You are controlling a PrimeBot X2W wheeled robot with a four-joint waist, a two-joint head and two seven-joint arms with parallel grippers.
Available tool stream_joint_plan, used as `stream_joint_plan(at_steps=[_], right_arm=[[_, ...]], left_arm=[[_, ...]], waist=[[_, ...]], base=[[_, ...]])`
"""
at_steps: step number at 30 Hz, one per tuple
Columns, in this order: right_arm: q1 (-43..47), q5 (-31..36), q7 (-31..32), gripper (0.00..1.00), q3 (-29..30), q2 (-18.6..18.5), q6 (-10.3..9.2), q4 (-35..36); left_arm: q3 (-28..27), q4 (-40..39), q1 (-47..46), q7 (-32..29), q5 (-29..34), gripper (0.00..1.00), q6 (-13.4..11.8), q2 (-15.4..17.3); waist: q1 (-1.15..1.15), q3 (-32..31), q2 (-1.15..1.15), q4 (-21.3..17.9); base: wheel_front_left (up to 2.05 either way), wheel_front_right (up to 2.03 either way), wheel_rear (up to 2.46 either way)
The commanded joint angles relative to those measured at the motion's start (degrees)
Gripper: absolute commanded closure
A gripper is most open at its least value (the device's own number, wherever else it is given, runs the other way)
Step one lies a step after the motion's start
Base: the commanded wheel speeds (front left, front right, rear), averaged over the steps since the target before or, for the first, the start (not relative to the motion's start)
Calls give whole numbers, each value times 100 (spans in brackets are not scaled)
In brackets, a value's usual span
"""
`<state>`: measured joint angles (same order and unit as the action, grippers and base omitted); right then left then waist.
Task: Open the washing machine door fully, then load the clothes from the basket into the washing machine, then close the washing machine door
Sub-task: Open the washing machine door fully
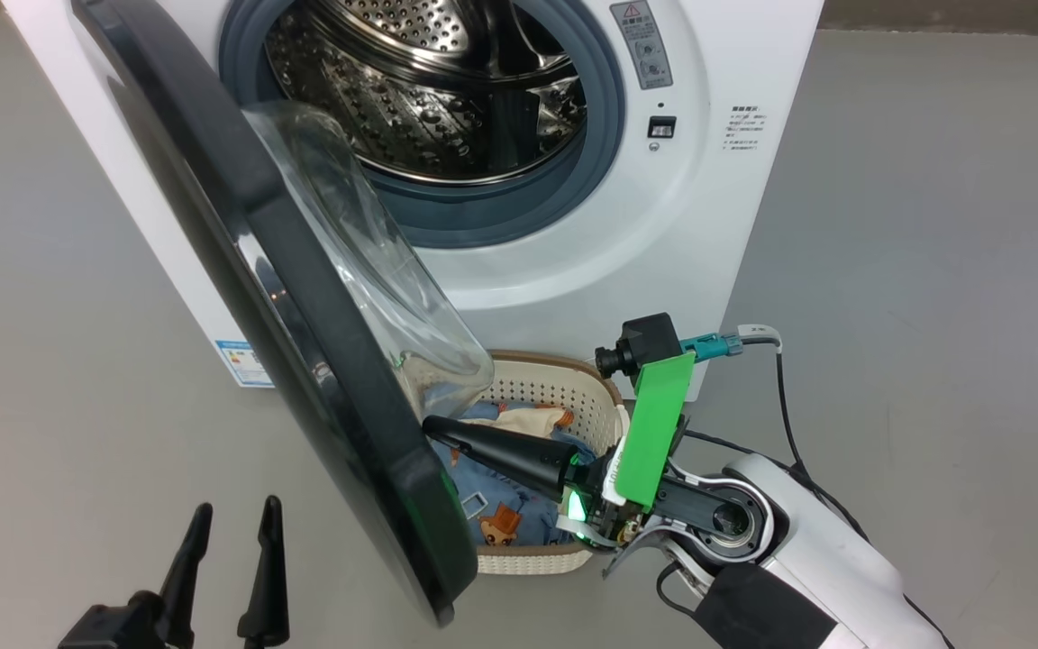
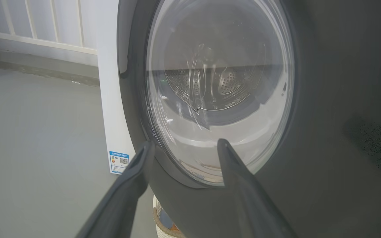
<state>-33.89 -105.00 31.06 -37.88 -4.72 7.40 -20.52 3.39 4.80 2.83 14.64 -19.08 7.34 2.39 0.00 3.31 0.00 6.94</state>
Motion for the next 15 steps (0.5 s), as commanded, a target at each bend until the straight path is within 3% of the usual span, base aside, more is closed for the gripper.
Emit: stream_joint_plan(at_steps=[1, 15], right_arm=[[81, -65, -44, 100, -68, 184, 9, 141], [160, -69, -137, 100, -119, 184, 9, 88]], left_arm=[[-186, -154, -33, 36, -21, 0, 14, 49], [-192, -155, 0, 36, -6, 0, 14, 49]], waist=[[0, -18, 0, -21], [0, -107, 0, -99]], base=[[0, 0, 0], [0, 0, 0]])
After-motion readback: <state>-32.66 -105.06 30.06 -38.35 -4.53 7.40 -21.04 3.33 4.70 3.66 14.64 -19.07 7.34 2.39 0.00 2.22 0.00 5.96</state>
